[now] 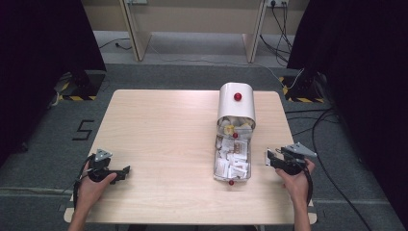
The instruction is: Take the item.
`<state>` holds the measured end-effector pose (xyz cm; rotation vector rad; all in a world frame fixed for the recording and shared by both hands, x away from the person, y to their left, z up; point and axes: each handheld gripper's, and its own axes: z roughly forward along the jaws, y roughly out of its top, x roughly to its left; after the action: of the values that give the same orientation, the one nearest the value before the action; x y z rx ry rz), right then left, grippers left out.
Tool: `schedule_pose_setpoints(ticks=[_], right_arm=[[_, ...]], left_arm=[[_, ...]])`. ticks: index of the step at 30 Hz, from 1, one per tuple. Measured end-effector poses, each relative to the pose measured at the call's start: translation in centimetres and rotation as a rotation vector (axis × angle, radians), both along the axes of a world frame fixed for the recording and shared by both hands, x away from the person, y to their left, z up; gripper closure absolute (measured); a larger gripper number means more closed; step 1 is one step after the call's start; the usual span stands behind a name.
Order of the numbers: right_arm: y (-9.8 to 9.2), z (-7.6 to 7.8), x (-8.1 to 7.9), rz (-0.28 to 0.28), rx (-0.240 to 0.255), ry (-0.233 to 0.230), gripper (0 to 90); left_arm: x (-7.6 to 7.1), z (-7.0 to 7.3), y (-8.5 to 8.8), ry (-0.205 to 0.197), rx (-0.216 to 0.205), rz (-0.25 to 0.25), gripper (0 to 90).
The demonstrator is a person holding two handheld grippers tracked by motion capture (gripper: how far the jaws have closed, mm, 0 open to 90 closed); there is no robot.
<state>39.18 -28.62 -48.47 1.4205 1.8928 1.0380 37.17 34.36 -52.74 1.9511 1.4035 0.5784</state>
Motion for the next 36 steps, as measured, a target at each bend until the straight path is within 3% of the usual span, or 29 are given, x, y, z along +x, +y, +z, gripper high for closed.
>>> schedule_pose_setpoints(ticks=[10,20,36], right_arm=[[0.5,0.7,-1.3,0.009,-0.017,-0.019,37.8],[0.7,0.8,-3.6,0.036,-0.027,-0.003,36.6],[0.9,0.4,-4.6,0.051,-0.024,0.019,32.0]], left_arm=[[0.0,0.0,0.0,0.0,0.0,0.0,0.0],[0.0,0.0,0.0,0.0,0.002,0.001,0.0],[-0.1,0.0,0.0,0.001,0.002,0.001,0.0]])
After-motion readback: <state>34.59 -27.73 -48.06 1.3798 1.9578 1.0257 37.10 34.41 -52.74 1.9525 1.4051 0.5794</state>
